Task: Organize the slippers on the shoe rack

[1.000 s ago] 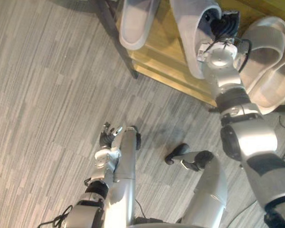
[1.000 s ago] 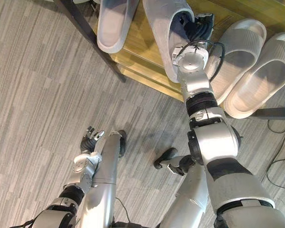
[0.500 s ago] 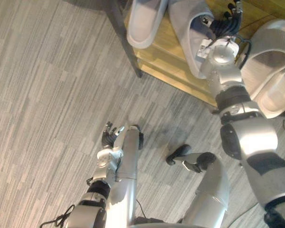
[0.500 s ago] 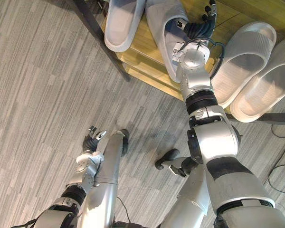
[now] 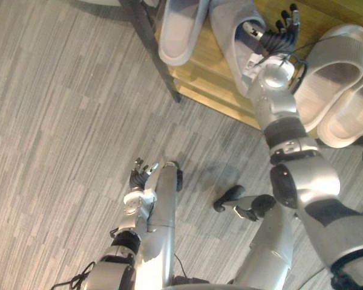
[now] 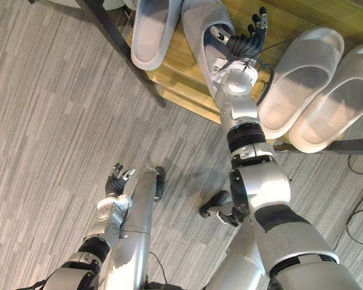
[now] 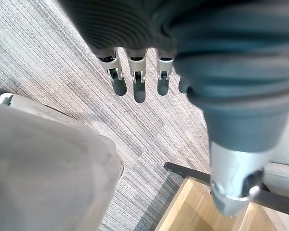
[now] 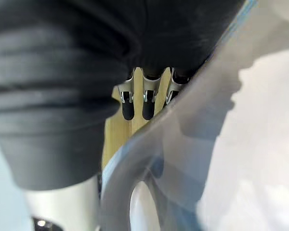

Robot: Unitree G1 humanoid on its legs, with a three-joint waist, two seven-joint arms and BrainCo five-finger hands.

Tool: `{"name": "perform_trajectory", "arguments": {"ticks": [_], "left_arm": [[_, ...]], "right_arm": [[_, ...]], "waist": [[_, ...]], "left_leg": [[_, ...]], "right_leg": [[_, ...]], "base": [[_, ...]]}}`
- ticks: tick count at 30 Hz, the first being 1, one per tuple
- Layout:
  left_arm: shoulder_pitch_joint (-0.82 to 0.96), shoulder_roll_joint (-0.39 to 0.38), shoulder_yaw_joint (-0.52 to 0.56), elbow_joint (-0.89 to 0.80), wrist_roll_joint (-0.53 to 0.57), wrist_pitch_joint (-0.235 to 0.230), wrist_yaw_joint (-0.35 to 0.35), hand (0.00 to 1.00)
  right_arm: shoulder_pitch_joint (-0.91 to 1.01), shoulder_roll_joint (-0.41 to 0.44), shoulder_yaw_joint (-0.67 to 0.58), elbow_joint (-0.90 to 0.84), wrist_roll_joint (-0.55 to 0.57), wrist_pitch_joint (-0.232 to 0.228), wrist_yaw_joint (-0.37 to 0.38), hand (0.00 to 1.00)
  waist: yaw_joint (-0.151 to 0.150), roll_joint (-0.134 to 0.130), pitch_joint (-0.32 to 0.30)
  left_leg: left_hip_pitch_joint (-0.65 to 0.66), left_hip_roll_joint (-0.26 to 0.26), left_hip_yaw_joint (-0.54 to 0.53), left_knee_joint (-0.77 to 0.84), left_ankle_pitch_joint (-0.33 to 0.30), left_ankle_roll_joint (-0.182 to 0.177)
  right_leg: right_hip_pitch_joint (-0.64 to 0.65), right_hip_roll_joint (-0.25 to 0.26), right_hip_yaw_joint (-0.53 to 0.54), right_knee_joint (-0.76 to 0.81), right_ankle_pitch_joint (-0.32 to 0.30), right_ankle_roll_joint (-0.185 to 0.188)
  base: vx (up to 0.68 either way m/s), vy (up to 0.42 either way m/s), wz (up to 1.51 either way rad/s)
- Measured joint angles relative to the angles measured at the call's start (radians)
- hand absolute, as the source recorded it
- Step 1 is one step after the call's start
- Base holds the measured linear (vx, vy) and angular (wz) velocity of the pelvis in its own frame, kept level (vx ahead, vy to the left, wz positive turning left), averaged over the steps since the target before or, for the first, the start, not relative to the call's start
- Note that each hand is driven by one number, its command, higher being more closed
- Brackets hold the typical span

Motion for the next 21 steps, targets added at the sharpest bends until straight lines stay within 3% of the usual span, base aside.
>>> {"name": "perform_trajectory", "arguments": {"ticks": [5, 11, 15, 21], "left_arm": [[0.006, 0.002, 0.004, 0.001, 0.0, 0.005, 0.0, 0.0], [0.018, 0.0, 0.008, 0.021, 0.0, 0.017, 0.001, 0.0], [0.018, 0.0, 0.008, 0.022, 0.001, 0.02, 0.002, 0.0], [0.028, -0.003, 0.009, 0.035, 0.001, 0.031, 0.002, 0.0]], "right_arm": [[0.036, 0.064, -0.001, -0.04, 0.022, -0.02, 0.002, 0.0], [0.052, 0.134, -0.01, -0.041, 0.126, -0.053, 0.004, 0.0], [0.051, 0.146, -0.007, -0.043, 0.202, -0.092, 0.008, 0.0], [0.055, 0.154, 0.016, -0.039, 0.276, -0.092, 0.015, 0.0]], "waist": [[0.0, 0.002, -0.001], [0.0, 0.002, -0.013], [0.001, 0.002, -0.014], [0.002, -0.001, -0.022]], "left_leg": [[0.011, 0.01, 0.002, -0.007, 0.001, -0.003], [0.039, 0.011, -0.003, -0.054, 0.018, -0.016], [0.044, 0.01, -0.008, -0.08, 0.035, -0.024], [0.068, 0.0, -0.022, -0.132, 0.06, -0.036]], "right_leg": [[0.004, 0.011, 0.002, -0.005, 0.003, -0.006], [0.033, 0.021, -0.017, -0.039, 0.008, -0.013], [0.038, 0.029, -0.029, -0.056, 0.011, -0.019], [0.071, 0.036, -0.056, -0.091, 0.012, -0.021]], "base": [[-0.02, 0.0, -0.06], [0.0, -0.01, 0.03], [0.0, -0.011, 0.04], [-0.01, -0.013, 0.09]]}}
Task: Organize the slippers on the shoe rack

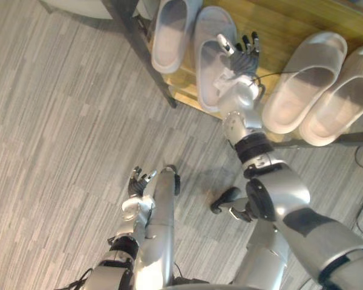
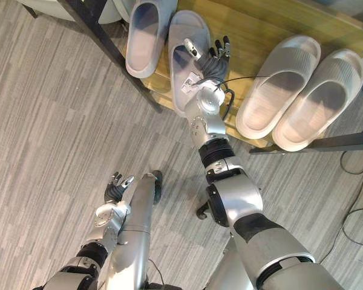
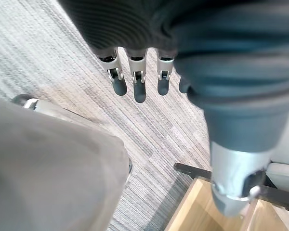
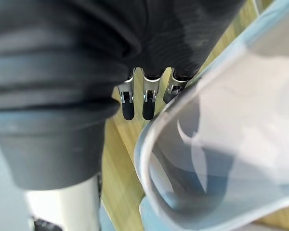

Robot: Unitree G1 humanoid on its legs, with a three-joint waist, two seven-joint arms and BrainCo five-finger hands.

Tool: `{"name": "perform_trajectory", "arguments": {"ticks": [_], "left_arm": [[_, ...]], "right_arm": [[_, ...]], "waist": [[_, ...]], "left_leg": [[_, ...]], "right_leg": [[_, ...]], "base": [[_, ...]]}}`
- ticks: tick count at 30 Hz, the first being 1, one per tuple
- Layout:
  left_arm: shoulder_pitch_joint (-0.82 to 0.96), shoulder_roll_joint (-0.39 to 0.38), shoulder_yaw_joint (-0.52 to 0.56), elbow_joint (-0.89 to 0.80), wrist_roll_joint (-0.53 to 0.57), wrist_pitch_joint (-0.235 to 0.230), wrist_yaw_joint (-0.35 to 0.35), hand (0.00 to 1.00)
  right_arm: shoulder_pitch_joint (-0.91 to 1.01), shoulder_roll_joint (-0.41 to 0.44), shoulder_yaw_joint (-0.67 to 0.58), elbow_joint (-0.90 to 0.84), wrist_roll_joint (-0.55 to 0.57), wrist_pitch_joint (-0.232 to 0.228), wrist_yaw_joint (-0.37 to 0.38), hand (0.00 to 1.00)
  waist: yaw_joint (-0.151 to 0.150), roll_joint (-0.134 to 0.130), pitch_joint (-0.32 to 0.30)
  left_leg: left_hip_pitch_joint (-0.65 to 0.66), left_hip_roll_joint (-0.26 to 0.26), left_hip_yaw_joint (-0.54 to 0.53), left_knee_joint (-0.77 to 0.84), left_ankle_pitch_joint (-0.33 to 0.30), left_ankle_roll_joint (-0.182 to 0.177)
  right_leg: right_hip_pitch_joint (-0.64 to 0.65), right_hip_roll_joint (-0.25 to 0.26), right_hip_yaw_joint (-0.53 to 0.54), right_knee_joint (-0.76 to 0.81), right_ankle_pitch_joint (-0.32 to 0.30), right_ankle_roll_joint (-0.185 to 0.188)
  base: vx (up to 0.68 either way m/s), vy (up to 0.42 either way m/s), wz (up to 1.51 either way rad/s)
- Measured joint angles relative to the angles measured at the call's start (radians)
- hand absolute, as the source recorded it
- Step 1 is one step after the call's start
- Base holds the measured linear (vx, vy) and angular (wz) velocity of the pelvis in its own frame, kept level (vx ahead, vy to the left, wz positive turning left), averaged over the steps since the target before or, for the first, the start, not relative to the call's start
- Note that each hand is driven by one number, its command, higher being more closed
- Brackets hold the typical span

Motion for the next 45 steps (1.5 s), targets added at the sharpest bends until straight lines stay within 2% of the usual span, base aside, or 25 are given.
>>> {"name": "perform_trajectory", "arguments": {"ticks": [11, 24, 32, 40, 45], "left_arm": [[0.007, -0.007, -0.001, -0.008, 0.001, -0.002, -0.001, 0.0], [0.018, -0.021, -0.004, -0.015, 0.003, -0.003, -0.001, 0.0], [0.019, -0.024, -0.003, -0.016, 0.003, -0.006, -0.002, 0.0], [0.019, -0.024, -0.012, -0.017, 0.0, -0.014, -0.002, 0.0], [0.019, -0.024, -0.027, -0.03, -0.002, -0.019, -0.002, 0.0]], "right_arm": [[-0.009, -0.03, 0.037, 0.012, 0.104, -0.022, 0.002, 0.0], [-0.037, -0.083, 0.052, 0.052, 0.174, -0.024, 0.003, 0.0], [-0.051, -0.105, 0.074, 0.058, 0.193, -0.017, 0.004, 0.0], [-0.051, -0.121, 0.071, 0.058, 0.066, 0.011, -0.01, 0.0], [-0.054, -0.167, 0.069, 0.058, -0.081, 0.048, -0.026, 0.0]], "waist": [[0.004, 0.001, -0.001], [0.019, 0.007, -0.021], [0.02, 0.007, -0.021], [0.024, 0.007, -0.021], [0.024, 0.01, -0.023]], "left_leg": [[0.002, -0.011, -0.02, -0.046, 0.036, -0.013], [-0.019, -0.024, -0.054, -0.091, 0.08, -0.026], [-0.02, -0.024, -0.057, -0.093, 0.08, -0.023], [-0.022, -0.024, -0.057, -0.09, 0.079, -0.022], [-0.043, -0.025, -0.058, -0.077, 0.08, -0.023]], "right_leg": [[0.015, 0.0, -0.034, -0.018, 0.003, -0.005], [0.019, -0.003, -0.082, -0.029, 0.004, -0.011], [0.019, -0.006, -0.085, -0.023, 0.001, -0.015], [0.018, -0.007, -0.084, -0.021, 0.001, -0.015], [0.004, -0.016, -0.084, -0.012, 0.001, -0.015]], "base": [[-0.03, 0.013, 0.06], [-0.04, 0.024, 0.09], [-0.03, 0.037, 0.02], [-0.03, 0.051, 0.01], [-0.03, 0.061, 0.02]]}}
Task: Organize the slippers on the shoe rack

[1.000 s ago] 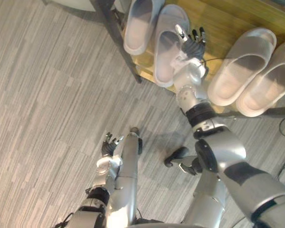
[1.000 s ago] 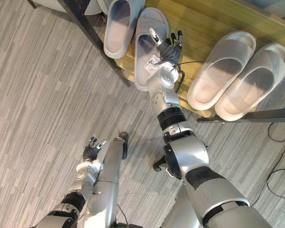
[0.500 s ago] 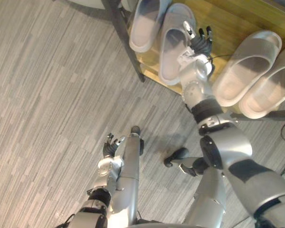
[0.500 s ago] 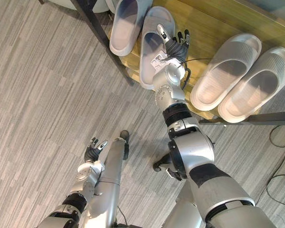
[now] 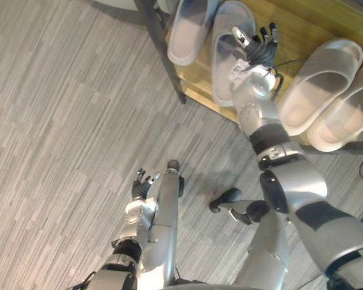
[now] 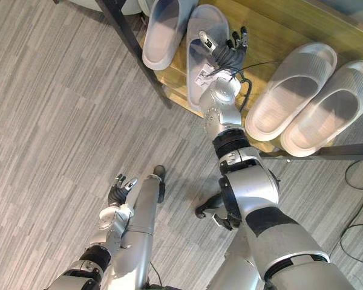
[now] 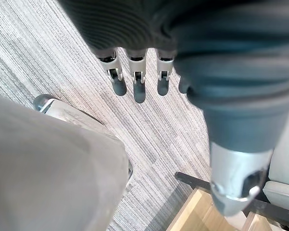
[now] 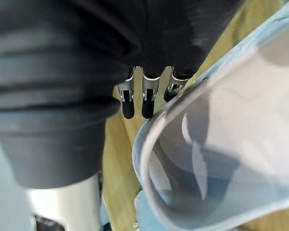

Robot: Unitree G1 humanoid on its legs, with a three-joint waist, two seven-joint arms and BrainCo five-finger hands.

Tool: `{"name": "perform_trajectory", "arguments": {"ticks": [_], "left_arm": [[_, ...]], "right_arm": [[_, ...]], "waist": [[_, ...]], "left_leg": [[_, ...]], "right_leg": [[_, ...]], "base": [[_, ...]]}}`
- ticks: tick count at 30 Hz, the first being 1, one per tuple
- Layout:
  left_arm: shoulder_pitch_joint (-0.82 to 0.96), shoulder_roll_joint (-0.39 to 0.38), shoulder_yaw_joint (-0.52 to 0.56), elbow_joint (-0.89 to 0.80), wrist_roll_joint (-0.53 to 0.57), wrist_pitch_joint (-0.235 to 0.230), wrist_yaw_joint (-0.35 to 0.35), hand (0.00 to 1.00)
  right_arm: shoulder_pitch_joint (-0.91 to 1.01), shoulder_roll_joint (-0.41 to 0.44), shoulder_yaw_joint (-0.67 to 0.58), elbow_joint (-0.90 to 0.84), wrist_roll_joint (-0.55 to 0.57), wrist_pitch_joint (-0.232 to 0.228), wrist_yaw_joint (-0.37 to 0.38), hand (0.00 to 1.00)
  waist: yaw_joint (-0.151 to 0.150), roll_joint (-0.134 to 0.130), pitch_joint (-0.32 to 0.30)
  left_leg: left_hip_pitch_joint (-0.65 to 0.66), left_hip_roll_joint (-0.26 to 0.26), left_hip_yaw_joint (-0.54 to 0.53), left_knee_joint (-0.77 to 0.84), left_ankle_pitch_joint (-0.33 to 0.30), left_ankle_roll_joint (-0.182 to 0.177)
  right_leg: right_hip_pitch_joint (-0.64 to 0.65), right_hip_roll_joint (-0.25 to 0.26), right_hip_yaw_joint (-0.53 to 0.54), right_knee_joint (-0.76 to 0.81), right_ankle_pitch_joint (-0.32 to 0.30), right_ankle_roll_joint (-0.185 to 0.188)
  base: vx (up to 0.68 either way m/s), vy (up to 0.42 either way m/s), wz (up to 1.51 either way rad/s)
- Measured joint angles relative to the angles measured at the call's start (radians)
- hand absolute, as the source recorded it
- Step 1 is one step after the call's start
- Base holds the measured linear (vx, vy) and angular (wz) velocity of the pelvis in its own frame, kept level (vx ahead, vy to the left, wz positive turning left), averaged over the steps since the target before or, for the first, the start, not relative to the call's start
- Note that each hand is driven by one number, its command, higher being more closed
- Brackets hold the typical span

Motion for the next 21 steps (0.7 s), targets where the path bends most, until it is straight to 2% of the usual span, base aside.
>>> {"name": "perform_trajectory", "arguments": {"ticks": [13, 16, 21], "left_arm": [[0.001, 0.01, -0.016, -0.003, -0.037, -0.002, 0.0, 0.0], [0.001, 0.012, -0.016, -0.003, -0.037, -0.003, 0.001, 0.0], [0.0, 0.015, -0.013, -0.004, -0.039, -0.006, 0.002, 0.0]], "right_arm": [[-0.01, -0.068, 0.013, 0.065, -0.281, 0.062, -0.033, 0.0], [-0.011, -0.068, 0.013, 0.069, -0.318, 0.075, -0.05, 0.0], [-0.01, -0.041, 0.002, 0.068, -0.317, 0.075, -0.058, 0.0]], "waist": [[-0.006, -0.001, 0.001], [-0.01, -0.001, 0.001], [-0.018, -0.005, 0.008]], "left_leg": [[-0.01, 0.004, 0.021, 0.019, -0.003, 0.008], [-0.01, 0.005, 0.021, 0.019, -0.003, 0.008], [-0.006, 0.007, 0.023, 0.019, -0.003, 0.008]], "right_leg": [[-0.015, -0.008, 0.016, 0.004, 0.007, -0.01], [-0.016, -0.008, 0.017, 0.004, 0.007, -0.01], [-0.016, -0.006, 0.021, 0.004, 0.008, -0.007]], "base": [[-0.03, 0.061, -0.02], [-0.03, 0.039, -0.01], [-0.03, 0.037, -0.01]]}}
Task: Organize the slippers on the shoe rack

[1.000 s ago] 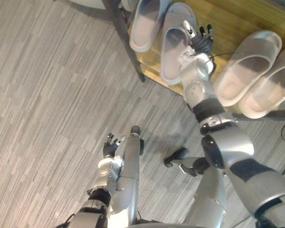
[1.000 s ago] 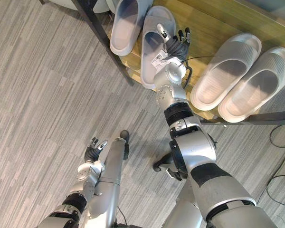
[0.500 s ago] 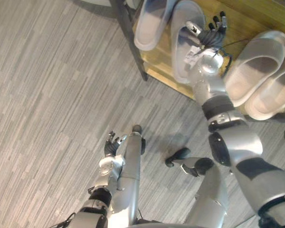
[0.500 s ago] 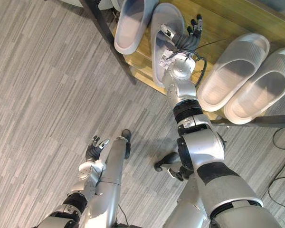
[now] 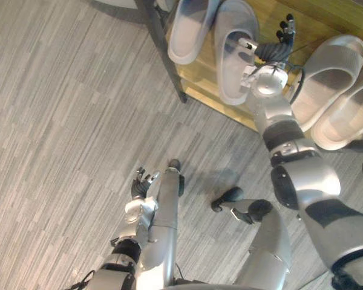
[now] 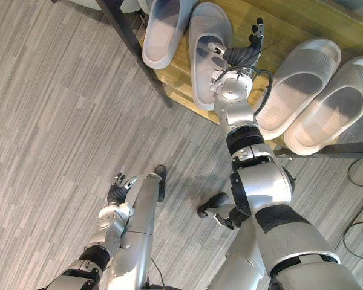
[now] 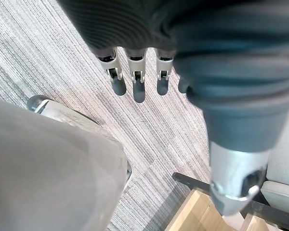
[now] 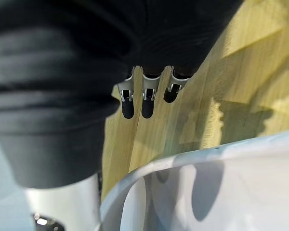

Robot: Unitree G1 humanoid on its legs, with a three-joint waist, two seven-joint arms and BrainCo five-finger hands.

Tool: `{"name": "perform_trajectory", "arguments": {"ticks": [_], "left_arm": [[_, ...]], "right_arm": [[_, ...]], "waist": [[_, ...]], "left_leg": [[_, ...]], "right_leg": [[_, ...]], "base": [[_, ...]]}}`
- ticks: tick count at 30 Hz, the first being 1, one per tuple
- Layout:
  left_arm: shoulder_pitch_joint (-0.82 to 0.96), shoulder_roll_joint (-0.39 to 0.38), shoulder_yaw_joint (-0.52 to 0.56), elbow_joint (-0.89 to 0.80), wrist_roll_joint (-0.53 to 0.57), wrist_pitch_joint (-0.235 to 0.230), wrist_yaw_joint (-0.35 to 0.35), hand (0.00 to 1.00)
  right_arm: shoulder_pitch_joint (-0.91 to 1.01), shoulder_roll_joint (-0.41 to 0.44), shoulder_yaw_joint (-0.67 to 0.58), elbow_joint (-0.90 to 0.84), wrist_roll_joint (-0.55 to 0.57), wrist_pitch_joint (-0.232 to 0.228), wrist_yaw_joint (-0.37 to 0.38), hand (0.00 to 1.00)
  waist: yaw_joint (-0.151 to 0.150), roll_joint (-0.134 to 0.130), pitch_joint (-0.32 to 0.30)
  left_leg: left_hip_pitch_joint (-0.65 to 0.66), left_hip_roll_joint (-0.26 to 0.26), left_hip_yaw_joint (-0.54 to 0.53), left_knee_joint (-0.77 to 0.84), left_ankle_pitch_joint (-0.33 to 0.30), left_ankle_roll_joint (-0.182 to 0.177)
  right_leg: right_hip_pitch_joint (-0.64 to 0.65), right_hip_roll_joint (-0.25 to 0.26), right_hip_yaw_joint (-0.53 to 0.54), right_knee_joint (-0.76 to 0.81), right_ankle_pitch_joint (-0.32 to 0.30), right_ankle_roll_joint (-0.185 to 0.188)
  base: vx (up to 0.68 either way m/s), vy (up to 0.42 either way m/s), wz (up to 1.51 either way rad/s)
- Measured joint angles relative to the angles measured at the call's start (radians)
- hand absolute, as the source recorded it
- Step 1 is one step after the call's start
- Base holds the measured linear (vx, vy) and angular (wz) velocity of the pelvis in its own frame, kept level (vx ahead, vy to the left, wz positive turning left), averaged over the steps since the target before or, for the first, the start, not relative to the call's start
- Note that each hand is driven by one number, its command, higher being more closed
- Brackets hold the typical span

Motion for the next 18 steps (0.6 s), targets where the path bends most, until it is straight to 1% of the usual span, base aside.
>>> {"name": "perform_trajectory", "arguments": {"ticks": [2, 4, 6, 9, 13, 15, 18], "left_arm": [[0.0, 0.001, 0.009, 0.002, 0.0, -0.003, 0.001, 0.0], [0.0, 0.006, 0.012, 0.006, 0.0, -0.004, 0.002, 0.0], [-0.001, 0.009, 0.038, 0.002, -0.001, -0.009, 0.002, 0.0], [0.0, 0.017, 0.051, 0.004, -0.009, -0.01, 0.003, 0.0], [-0.001, 0.021, 0.055, 0.007, -0.014, -0.01, 0.018, 0.0], [-0.001, 0.023, 0.084, 0.016, -0.019, -0.009, 0.019, 0.0], [-0.001, 0.027, 0.088, 0.029, -0.018, -0.006, 0.019, 0.0]], "right_arm": [[0.004, 0.024, -0.005, -0.003, 0.001, -0.002, -0.001, 0.0], [0.024, 0.068, -0.035, -0.011, 0.005, -0.013, -0.001, 0.0], [0.068, 0.117, -0.059, -0.087, 0.005, -0.027, -0.006, 0.0], [0.123, 0.173, -0.083, -0.148, 0.004, -0.044, -0.006, 0.0], [0.18, 0.198, -0.12, -0.209, 0.001, -0.049, -0.007, 0.0], [0.22, 0.241, -0.134, -0.243, 0.0, -0.051, -0.007, 0.0], [0.25, 0.262, -0.154, -0.25, 0.0, -0.052, -0.005, 0.0]], "waist": [[-0.008, 0.0, 0.003], [-0.015, -0.006, 0.008], [-0.022, -0.018, 0.028], [-0.034, -0.025, 0.033], [-0.041, -0.029, 0.036], [-0.049, -0.041, 0.044], [-0.054, -0.044, 0.047]], "left_leg": [[0.003, 0.002, 0.002, 0.0, 0.0, 0.0], [0.012, 0.004, 0.008, -0.003, 0.0, 0.001], [0.03, 0.015, 0.026, -0.004, -0.004, 0.006], [0.037, 0.024, 0.03, -0.015, -0.004, 0.007], [0.045, 0.026, 0.036, -0.018, -0.004, 0.008], [0.065, 0.034, 0.046, -0.026, -0.005, 0.009], [0.085, 0.036, 0.047, -0.034, -0.006, 0.01]], "right_leg": [[0.0, 0.003, 0.004, -0.002, 0.001, 0.003], [0.001, 0.005, 0.013, -0.004, 0.003, 0.006], [0.004, 0.012, 0.03, -0.008, 0.004, 0.014], [0.005, 0.025, 0.035, -0.026, 0.012, 0.034], [0.008, 0.029, 0.041, -0.034, 0.02, 0.032], [0.017, 0.038, 0.051, -0.046, 0.03, 0.033], [0.037, 0.042, 0.05, -0.056, 0.027, 0.038]], "base": [[-0.04, 0.038, -0.05], [-0.04, 0.044, -0.08], [-0.04, 0.036, -0.17], [-0.04, 0.043, -0.13], [-0.03, 0.057, -0.05], [-0.02, 0.056, -0.14], [-0.02, 0.042, -0.02]]}}
